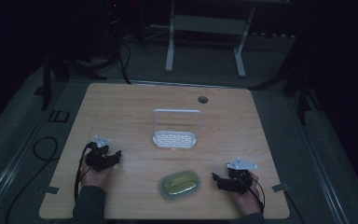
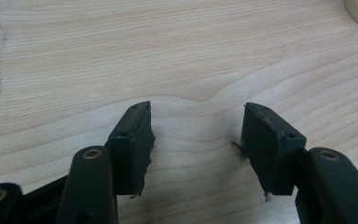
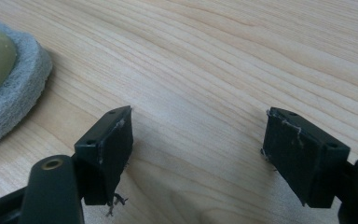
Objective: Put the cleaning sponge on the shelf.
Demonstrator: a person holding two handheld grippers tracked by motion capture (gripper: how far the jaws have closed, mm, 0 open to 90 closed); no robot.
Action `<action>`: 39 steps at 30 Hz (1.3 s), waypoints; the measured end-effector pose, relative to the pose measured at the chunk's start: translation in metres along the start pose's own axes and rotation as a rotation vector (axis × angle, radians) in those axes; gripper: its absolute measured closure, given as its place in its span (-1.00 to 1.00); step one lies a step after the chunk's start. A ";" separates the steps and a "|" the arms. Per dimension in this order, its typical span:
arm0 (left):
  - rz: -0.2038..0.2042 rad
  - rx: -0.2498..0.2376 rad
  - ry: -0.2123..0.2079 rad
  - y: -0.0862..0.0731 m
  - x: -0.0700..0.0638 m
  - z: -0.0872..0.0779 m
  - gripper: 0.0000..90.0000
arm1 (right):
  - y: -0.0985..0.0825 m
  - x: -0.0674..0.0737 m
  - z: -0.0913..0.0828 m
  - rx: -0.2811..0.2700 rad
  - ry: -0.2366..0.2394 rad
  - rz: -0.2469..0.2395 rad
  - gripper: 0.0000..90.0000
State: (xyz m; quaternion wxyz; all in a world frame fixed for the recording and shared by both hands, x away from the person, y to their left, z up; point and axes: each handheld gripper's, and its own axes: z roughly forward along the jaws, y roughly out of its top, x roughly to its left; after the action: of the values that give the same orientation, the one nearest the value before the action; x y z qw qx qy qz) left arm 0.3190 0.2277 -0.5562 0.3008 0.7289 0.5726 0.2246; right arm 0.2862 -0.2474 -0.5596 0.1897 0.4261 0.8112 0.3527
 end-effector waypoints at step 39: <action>0.201 -0.060 -0.330 0.021 -0.065 -0.035 0.44 | 0.000 0.000 0.000 0.000 0.000 -0.001 -0.47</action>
State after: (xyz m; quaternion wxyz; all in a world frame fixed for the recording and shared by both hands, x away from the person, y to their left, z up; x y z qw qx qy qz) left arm 0.2946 0.1673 -0.5149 0.3883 0.8001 0.4326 0.1478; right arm 0.2862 -0.2475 -0.5596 0.1899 0.4258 0.8114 0.3524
